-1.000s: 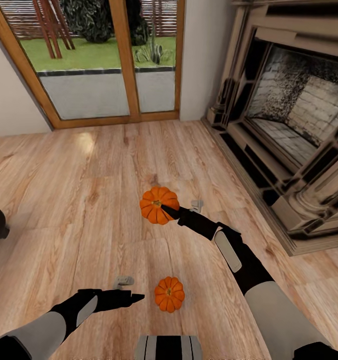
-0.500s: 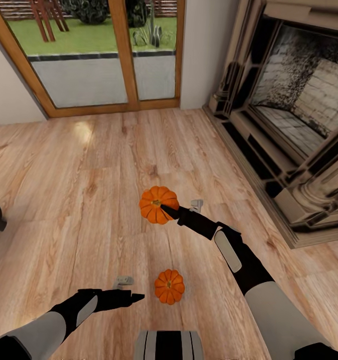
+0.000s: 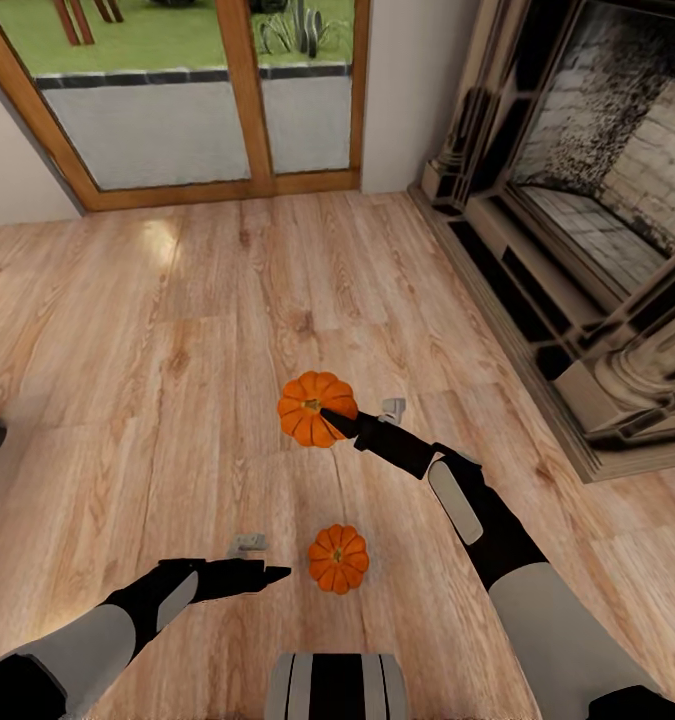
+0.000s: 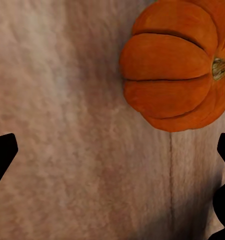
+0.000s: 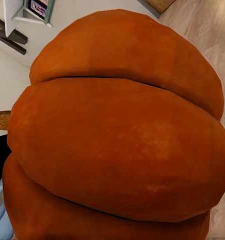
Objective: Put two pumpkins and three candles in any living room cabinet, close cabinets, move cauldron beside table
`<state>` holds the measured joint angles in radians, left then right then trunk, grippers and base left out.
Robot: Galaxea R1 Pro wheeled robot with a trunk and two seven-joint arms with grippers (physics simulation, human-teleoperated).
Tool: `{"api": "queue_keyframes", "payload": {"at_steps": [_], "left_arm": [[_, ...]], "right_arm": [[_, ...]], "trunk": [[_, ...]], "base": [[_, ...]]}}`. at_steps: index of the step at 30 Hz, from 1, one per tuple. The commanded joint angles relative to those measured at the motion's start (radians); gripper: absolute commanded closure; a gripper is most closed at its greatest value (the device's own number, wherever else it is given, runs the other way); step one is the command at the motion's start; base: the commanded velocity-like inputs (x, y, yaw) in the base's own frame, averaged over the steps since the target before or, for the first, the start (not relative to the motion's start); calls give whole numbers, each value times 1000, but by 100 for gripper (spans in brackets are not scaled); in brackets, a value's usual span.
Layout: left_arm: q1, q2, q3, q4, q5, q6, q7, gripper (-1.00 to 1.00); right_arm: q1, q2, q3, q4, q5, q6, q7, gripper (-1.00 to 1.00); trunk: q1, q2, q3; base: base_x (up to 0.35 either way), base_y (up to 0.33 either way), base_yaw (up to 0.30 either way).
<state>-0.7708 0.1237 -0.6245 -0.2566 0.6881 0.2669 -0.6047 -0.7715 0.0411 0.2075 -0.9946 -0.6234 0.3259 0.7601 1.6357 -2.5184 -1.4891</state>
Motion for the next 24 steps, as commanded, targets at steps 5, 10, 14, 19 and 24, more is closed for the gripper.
{"api": "queue_keyframes", "payload": {"at_steps": [5,10,14,19,24], "left_arm": [[-30,-4,0,-5,1,0,5,-100],[-35,-13,0,-21,1,0,7,-100],[-36,-3,1,-67,2,0,7,-100],[-36,-1,3,-77,4,0,7,-100],[-36,-4,7,-93,3,0,8,-100]], "right_arm": [[0,-1,1,-1,-1,1,-3,100],[0,-1,0,-1,-1,1,-4,100],[0,-2,-2,-1,-2,1,-3,100],[0,-2,-2,-1,-2,1,-3,100],[0,-3,-2,-1,-2,1,-2,100]], "trunk": [[2,-1,-19],[4,-2,-39],[4,-2,-39],[4,-2,-39],[4,-2,-39]], "base": [[0,0,0],[0,0,0],[0,0,0],[0,0,0],[0,-1,0]]}}
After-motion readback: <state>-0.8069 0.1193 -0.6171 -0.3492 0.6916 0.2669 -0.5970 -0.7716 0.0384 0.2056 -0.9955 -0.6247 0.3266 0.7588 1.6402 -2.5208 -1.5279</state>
